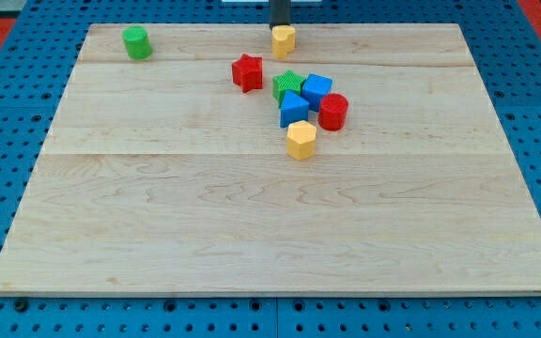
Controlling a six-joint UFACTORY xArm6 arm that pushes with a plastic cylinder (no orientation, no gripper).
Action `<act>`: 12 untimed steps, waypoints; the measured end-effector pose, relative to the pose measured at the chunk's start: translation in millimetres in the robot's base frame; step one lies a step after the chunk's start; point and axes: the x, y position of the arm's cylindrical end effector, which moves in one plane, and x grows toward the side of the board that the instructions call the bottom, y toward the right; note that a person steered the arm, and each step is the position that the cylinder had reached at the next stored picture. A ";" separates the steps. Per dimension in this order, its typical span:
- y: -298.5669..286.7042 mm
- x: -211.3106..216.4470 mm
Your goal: Push red star into red circle
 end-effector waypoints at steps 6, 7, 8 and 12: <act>-42.6 -0.1; -59.4 -0.2; -106.1 6.6; -47.2 111.6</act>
